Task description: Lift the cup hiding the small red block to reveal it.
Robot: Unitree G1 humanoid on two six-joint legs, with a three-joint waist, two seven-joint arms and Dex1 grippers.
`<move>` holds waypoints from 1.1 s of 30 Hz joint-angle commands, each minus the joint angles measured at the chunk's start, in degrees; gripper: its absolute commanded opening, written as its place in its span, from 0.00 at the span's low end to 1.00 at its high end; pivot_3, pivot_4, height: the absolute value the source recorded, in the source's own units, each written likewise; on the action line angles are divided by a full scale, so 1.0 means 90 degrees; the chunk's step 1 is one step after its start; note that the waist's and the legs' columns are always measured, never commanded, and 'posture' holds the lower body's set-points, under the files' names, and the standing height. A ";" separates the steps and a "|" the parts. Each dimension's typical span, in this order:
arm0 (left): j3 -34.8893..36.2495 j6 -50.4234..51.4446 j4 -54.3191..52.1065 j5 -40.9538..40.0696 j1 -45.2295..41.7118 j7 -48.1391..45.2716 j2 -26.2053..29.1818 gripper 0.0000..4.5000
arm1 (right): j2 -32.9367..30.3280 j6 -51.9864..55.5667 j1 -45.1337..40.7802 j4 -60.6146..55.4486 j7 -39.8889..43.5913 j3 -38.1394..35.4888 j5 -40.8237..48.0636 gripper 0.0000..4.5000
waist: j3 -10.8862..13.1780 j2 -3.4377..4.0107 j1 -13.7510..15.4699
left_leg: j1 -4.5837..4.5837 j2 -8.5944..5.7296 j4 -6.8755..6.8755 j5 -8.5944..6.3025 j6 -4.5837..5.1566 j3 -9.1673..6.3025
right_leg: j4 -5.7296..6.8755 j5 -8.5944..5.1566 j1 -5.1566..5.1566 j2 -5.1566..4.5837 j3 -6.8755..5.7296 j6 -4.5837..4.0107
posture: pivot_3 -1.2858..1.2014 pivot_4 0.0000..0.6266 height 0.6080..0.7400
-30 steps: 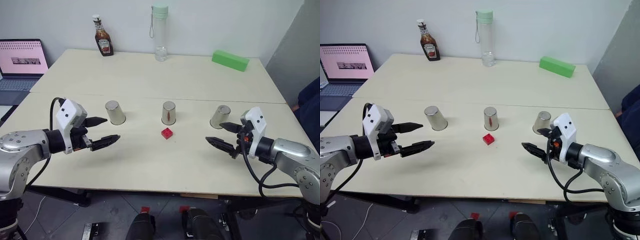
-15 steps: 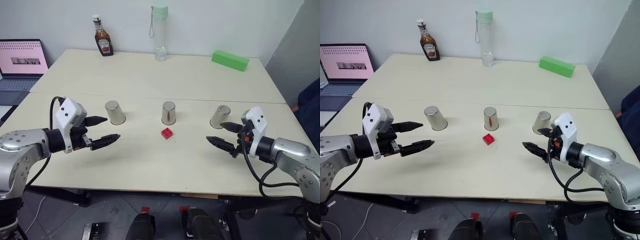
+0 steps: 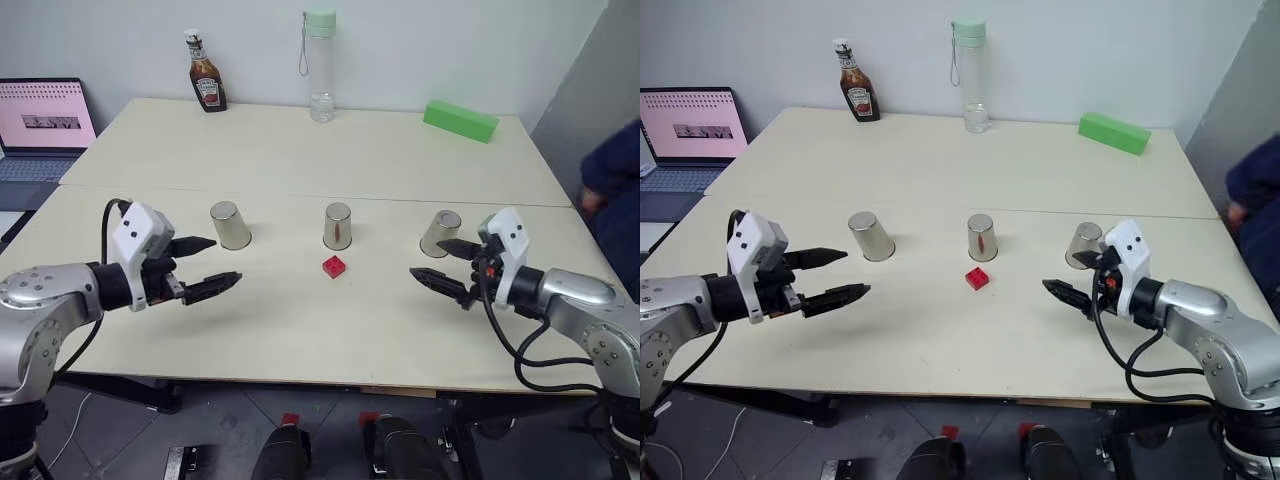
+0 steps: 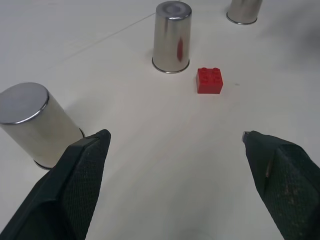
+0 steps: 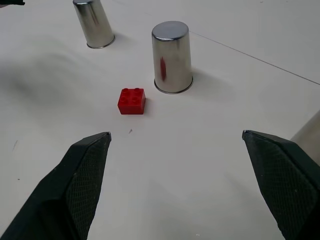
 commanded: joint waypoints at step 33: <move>0.0011 -0.0019 -0.0013 -0.0001 -0.0308 0.0025 0.0075 1.00 | -0.0022 -0.0116 0.0098 -0.0140 -0.0120 -0.0272 -0.0069 0.99 | 0.0000 0.0000 0.0001 | 0.0001 -0.0001 0.0001 0.0000 0.0000 0.0002 | 0.0001 0.0000 0.0000 0.0001 0.0001 0.0000 | 0.52 0.24 1.00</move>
